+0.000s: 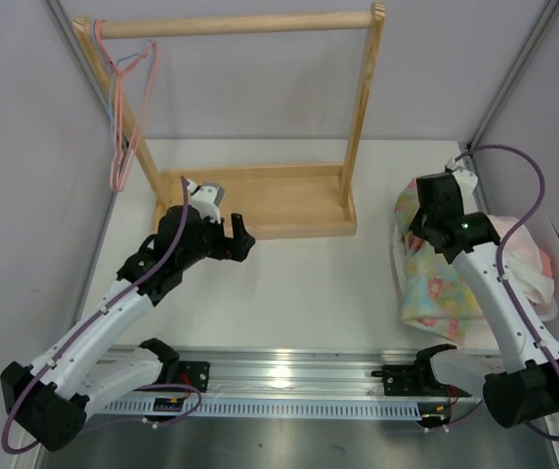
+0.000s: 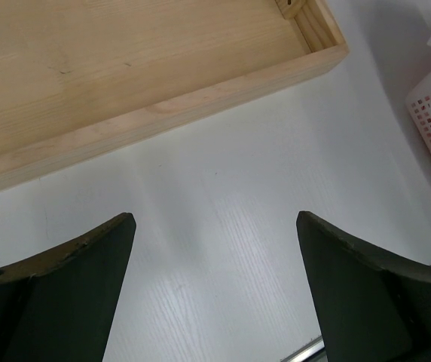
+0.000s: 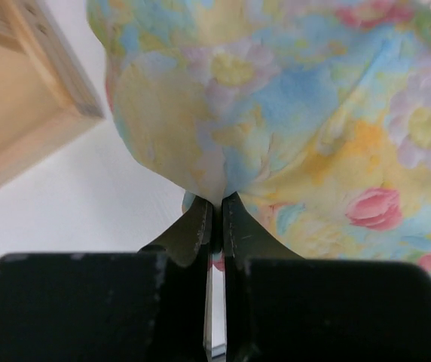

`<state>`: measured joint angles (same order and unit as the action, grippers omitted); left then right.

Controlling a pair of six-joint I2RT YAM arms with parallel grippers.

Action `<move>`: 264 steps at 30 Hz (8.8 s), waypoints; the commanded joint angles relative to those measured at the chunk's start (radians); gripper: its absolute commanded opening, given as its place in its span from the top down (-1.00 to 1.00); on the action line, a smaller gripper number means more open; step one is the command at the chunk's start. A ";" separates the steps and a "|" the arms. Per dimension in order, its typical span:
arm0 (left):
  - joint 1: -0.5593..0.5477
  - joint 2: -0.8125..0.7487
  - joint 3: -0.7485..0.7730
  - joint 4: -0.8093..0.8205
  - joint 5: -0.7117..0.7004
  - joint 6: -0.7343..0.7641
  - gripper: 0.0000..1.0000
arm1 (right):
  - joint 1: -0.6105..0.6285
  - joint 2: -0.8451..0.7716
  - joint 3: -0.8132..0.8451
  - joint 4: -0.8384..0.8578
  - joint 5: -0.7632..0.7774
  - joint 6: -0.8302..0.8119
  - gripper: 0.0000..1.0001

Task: Place the skirt on the hanger

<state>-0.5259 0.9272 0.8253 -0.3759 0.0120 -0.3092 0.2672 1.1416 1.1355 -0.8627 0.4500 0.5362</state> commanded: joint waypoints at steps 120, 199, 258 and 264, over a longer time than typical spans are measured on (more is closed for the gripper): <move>-0.045 -0.275 0.251 -0.351 -0.150 -0.266 1.00 | 0.684 -0.348 0.073 -0.093 0.144 0.190 1.00; 0.377 0.469 0.167 0.368 0.270 -0.481 -0.72 | 0.023 0.552 0.199 0.447 -0.623 -0.007 -0.61; 0.222 -0.001 -0.442 -0.089 0.031 -0.510 -0.12 | 0.492 -0.019 -0.685 0.508 -0.462 0.343 -0.01; 0.198 -0.074 -0.433 -0.123 0.032 -0.524 -0.42 | 0.491 -0.006 -0.657 0.499 -0.456 0.331 0.04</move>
<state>-0.3164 0.8921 0.3702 -0.4671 0.0319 -0.8139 0.7521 1.1164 0.4625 -0.3660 -0.0200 0.8642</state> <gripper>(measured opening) 0.681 0.487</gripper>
